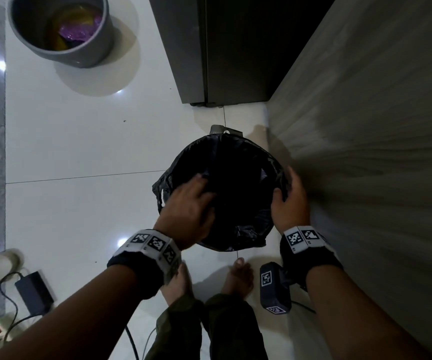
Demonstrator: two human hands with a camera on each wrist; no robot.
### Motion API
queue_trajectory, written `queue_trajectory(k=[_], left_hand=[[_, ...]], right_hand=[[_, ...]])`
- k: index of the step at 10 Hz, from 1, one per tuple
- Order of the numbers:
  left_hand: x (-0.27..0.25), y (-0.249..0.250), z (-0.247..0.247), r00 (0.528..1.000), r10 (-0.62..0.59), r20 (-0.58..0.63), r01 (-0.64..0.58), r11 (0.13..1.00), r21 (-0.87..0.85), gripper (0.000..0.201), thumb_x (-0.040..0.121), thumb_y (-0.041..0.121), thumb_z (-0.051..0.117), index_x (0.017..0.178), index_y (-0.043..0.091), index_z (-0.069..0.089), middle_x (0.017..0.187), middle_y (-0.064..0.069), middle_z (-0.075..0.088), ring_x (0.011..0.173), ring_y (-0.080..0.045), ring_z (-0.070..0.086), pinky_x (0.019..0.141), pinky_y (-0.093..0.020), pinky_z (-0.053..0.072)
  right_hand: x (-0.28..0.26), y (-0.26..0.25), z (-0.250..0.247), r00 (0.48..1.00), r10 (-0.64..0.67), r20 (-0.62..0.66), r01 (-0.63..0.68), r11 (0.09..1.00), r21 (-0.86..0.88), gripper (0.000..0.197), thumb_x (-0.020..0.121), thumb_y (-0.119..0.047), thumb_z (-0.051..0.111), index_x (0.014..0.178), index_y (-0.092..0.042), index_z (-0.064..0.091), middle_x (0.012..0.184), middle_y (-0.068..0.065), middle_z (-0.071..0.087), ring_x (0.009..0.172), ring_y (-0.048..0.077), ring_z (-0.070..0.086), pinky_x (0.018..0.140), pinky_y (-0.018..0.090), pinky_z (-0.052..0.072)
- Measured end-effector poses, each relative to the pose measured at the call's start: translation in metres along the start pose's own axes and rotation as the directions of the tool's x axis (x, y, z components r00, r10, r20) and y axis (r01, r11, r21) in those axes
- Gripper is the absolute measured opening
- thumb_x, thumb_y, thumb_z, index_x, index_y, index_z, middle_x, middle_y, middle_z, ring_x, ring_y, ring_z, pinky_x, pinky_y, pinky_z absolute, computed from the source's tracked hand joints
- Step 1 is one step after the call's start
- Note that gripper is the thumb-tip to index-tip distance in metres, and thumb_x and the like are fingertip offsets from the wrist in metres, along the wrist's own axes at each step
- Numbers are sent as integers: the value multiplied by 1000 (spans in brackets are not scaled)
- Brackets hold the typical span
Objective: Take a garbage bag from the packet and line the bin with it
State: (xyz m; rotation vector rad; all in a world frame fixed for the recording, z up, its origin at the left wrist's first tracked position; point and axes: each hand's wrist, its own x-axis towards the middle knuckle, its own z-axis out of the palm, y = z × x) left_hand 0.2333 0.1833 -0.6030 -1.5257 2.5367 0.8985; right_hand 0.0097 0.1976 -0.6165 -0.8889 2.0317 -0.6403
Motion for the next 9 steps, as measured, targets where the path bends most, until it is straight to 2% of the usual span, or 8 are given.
queue_trajectory(k=[1, 2, 3, 4, 6, 7, 8, 9], left_hand=[[2, -10, -13, 898, -413, -153, 363, 891, -273, 62, 85, 34, 49, 141, 9, 37, 150, -22, 31, 141, -36, 25, 114, -45, 27], [8, -14, -23, 779, -626, 24, 547, 660, -515, 56, 87, 26, 54, 136, 7, 34, 138, -19, 45, 126, -33, 44, 97, -39, 40], [14, -13, -26, 773, -632, 50, 543, 620, -567, 32, 86, 23, 53, 115, 9, 49, 111, -13, 63, 91, -28, 57, 75, -35, 45], [18, -14, -26, 771, -635, 44, 530, 602, -597, 28, 83, 25, 52, 108, 12, 52, 101, -12, 66, 84, -36, 63, 71, -44, 55], [20, -18, -29, 791, -610, 48, 509, 613, -604, 24, 83, 24, 51, 106, 18, 53, 94, -10, 67, 71, -33, 61, 69, -45, 56], [17, -15, -35, 794, -598, 111, 536, 601, -593, 29, 82, 27, 51, 110, 20, 52, 99, -10, 68, 72, -34, 62, 71, -44, 56], [15, -13, -48, 770, -621, 146, 573, 574, -585, 53, 84, 30, 52, 135, 20, 43, 125, -9, 63, 103, -36, 63, 95, -43, 49], [7, -10, -69, 764, -641, 73, 545, 579, -606, 56, 88, 27, 54, 141, 16, 39, 135, -9, 55, 122, -27, 54, 103, -38, 42]], right_hand=[[5, 1, 3, 1000, 5, 26, -5, 1000, 16, 47, 96, -10, 43, 142, -18, 39, 144, 8, 49, 132, 26, 46, 108, 37, 38], [10, -1, 4, 997, -35, 63, 39, 998, -50, 42, 98, -10, 39, 139, -14, 45, 138, 11, 54, 127, 29, 49, 102, 32, 40], [17, -2, 4, 996, -75, 57, 79, 994, -71, 39, 98, -8, 39, 135, -12, 48, 134, 13, 58, 124, 30, 52, 97, 29, 40], [26, -4, 4, 994, -103, 41, 106, 990, -90, 39, 97, -7, 39, 133, -9, 51, 133, 15, 59, 123, 32, 53, 98, 32, 41], [33, -12, 0, 995, -76, 63, 81, 992, -93, 39, 97, -7, 39, 133, -9, 51, 133, 16, 58, 122, 33, 53, 94, 26, 38], [28, -22, -6, 994, -4, 109, 14, 996, -93, 38, 95, -8, 42, 132, -11, 51, 131, 16, 59, 121, 33, 55, 93, 28, 39], [24, -35, -13, 990, 34, 135, -23, 997, -79, 37, 93, -11, 47, 130, -12, 53, 128, 15, 61, 117, 32, 57, 91, 30, 43], [10, -53, -27, 992, 38, 118, -30, 998, -63, 35, 92, -14, 50, 127, -13, 55, 126, 13, 63, 114, 29, 59, 89, 30, 44]])
